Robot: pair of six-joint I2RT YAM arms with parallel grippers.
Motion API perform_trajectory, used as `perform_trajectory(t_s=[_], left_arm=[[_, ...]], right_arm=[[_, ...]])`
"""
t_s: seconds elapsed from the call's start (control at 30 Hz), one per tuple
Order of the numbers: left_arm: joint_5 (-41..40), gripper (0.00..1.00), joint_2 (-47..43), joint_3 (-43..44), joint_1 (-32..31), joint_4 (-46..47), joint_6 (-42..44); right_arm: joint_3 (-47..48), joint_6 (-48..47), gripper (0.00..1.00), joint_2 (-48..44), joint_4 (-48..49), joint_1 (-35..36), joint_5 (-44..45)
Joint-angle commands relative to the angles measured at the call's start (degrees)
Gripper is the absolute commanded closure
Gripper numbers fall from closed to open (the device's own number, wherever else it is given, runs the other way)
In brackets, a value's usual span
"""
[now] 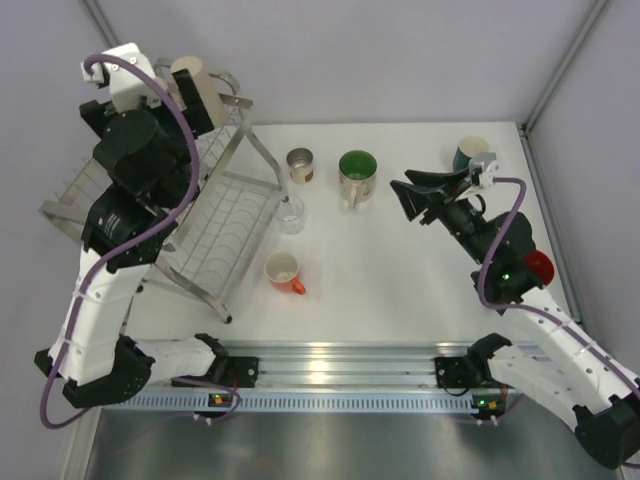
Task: Load the cups into the dish rack
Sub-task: Place the cup upside down on the dish rack, then grab a cup with the right arm
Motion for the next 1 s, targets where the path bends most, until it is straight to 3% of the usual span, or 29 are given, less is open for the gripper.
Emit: perform_trajectory(t_s=[0.0,0.13,0.23,0.37,0.47,0.57,0.63,0.8,0.97], left_arm=[[19.0,0.02,6.2,7.4,-0.8,-4.9,-2.8],[35.7,0.02,9.9,9.2,-1.4,-5.7,-6.4],[42.3,0.02,12.4,8.4,-2.9,-6.1,-8.7],[37.9,0.02,15.1,5.8,-11.6,-8.7,-10.5],[32.3,0.02,14.9,-0.5,-17.6,-8.4,-11.7],[32.8,0.02,13.5,-7.7,-21.8,-8.1,-15.2],[36.6,0.04,12.2,-14.9,-22.3,-5.8,-19.8],[47.1,0.07,7.2,-34.5,-22.4,11.5,-25.8],[56.2,0.06,5.6,-43.5,-18.6,18.4,-30.6]], right_arm=[[4.9,-1.4,0.52,1.3,-6.9,-0.8,1.3],[7.9,-0.7,0.53,3.3,-14.5,-1.1,4.2],[8.0,2.0,0.54,4.0,-19.0,-2.0,7.7],[7.1,9.1,0.55,5.1,-23.3,-6.0,4.7],[4.8,12.8,0.55,5.2,-24.2,-11.7,1.2],[3.5,15.2,0.55,5.0,-26.8,-16.3,2.3],[4.5,17.0,0.55,5.7,-32.6,-18.5,5.1],[8.1,16.4,0.56,9.1,-39.3,-19.8,8.7],[14.1,16.3,0.56,12.4,-51.5,-22.1,17.2]])
